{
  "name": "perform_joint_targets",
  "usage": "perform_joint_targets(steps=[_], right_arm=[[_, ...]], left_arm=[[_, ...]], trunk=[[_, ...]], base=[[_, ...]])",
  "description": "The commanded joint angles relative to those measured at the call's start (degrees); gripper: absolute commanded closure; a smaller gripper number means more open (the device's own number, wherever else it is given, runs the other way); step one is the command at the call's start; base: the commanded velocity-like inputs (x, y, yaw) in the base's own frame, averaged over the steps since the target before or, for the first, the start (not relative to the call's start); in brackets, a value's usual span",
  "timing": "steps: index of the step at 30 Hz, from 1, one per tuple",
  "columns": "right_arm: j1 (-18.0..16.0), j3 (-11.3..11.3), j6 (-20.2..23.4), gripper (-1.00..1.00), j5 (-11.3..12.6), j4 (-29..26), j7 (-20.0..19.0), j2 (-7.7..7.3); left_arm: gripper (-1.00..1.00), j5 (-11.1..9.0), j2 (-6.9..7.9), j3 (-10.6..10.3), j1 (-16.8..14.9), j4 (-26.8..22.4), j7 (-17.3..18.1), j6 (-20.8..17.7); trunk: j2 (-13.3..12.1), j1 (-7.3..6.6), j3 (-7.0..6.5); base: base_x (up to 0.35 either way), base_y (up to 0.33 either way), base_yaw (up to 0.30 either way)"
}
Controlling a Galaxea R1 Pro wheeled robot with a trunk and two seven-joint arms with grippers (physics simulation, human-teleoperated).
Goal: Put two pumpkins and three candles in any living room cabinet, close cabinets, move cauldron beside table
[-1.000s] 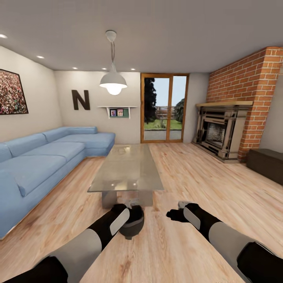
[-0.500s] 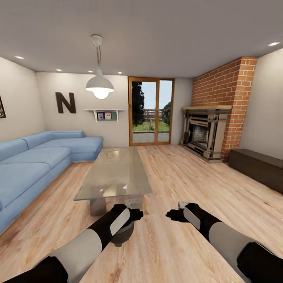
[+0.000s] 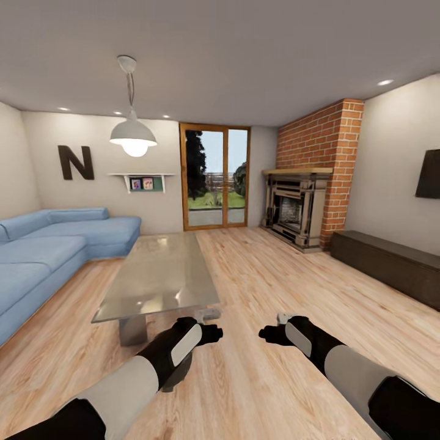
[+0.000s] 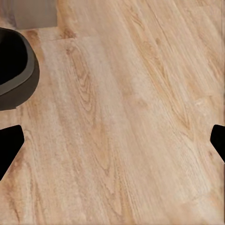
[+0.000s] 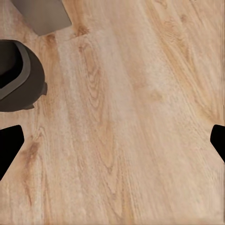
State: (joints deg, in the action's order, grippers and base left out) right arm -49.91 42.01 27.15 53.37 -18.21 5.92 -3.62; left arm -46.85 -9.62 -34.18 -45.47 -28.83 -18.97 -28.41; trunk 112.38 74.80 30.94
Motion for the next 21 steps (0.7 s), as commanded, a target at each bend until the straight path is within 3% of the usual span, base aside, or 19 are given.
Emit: perform_joint_targets(steps=[1,21], right_arm=[[0.0,0.4,0.2,-1.00,0.6,-0.2,0.5,-0.07],[0.0,0.4,0.2,-1.00,0.6,-0.2,0.6,-0.07]], left_arm=[[-1.00,-0.6,0.04,-0.4,-0.1,-0.1,-0.5,-0.1],[-1.00,-0.6,-0.03,-0.4,-0.1,-0.1,-0.5,-0.1]], trunk=[[0.0,0.00,0.00],[0.0,0.00,-1.33]], base=[[0.000,0.000,-0.213],[0.000,0.000,-0.213]])
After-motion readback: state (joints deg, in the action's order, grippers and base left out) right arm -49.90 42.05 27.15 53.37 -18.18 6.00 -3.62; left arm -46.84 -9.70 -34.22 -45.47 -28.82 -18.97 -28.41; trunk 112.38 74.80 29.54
